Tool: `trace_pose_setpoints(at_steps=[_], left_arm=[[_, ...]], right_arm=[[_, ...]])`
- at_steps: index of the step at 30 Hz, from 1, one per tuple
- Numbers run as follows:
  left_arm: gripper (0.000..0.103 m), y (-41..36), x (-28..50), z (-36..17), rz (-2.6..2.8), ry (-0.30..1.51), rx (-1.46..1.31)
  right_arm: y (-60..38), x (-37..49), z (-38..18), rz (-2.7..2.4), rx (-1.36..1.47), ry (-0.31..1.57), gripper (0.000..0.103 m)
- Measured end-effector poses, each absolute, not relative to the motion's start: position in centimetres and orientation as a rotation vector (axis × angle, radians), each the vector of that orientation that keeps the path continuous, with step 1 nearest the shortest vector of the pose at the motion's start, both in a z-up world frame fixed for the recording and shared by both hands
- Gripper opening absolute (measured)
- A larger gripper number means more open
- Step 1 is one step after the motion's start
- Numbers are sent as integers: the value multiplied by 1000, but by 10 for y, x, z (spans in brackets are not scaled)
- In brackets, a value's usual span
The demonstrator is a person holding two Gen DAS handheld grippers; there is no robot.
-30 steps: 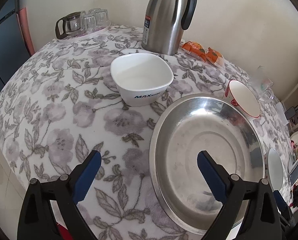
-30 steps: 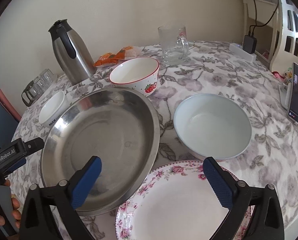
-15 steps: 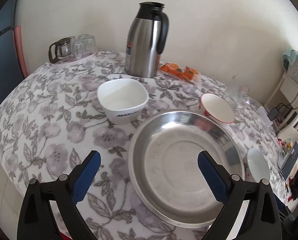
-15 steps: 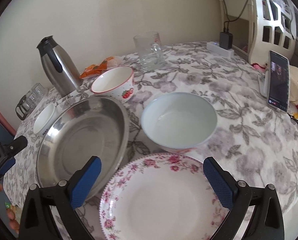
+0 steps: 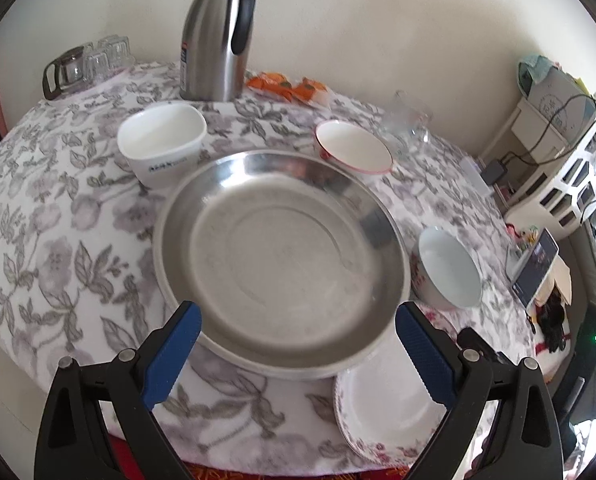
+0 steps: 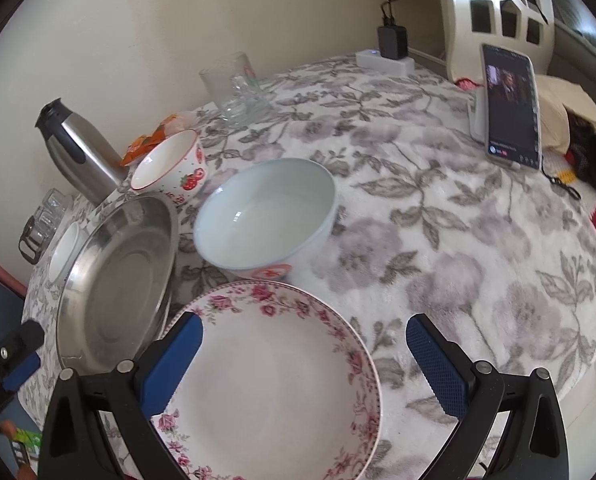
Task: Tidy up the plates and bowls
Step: 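Close the left gripper on the rose-rimmed plate while the right gripper grasps it too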
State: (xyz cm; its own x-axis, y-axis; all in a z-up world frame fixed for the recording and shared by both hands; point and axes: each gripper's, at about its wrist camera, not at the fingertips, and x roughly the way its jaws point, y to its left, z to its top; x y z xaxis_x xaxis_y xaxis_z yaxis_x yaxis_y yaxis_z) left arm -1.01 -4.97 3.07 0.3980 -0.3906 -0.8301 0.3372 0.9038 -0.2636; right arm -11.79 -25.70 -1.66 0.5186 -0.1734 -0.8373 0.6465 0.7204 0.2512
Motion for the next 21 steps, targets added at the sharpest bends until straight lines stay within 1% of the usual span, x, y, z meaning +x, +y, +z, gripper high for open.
trace_pose_setpoints(at_steps=[4,8,11,13,15,17,18,20,21], left_arm=[[98,-66,-21,26,-528,1107,-26],[98,-81,-31,12,-607,1196,-37],[98,-91,-39,4,-629,1238,-16],[98,-95,-42,-2,-639,1266,-15],[97,-97,-44,-8,-638,1290,-8],[95,-99,-45,-12,-633,1300,5],[94,-100,-46,-14,-629,1302,11],[85,-101,-45,-18,-617,1312,24],[83,-101,-44,-21,-610,1320,27]], right_arm=[[-264,-123,-22,-542,621,917,103],[-268,-128,-27,-529,645,921,103],[-270,-130,-33,-529,653,938,99],[-272,-131,-37,-531,665,953,94],[-274,-132,-41,-539,677,964,91],[-276,-133,-44,-542,686,969,87],[-277,-134,-45,-545,690,971,84],[-278,-134,-47,-541,696,974,80],[-278,-134,-49,-535,703,977,75]])
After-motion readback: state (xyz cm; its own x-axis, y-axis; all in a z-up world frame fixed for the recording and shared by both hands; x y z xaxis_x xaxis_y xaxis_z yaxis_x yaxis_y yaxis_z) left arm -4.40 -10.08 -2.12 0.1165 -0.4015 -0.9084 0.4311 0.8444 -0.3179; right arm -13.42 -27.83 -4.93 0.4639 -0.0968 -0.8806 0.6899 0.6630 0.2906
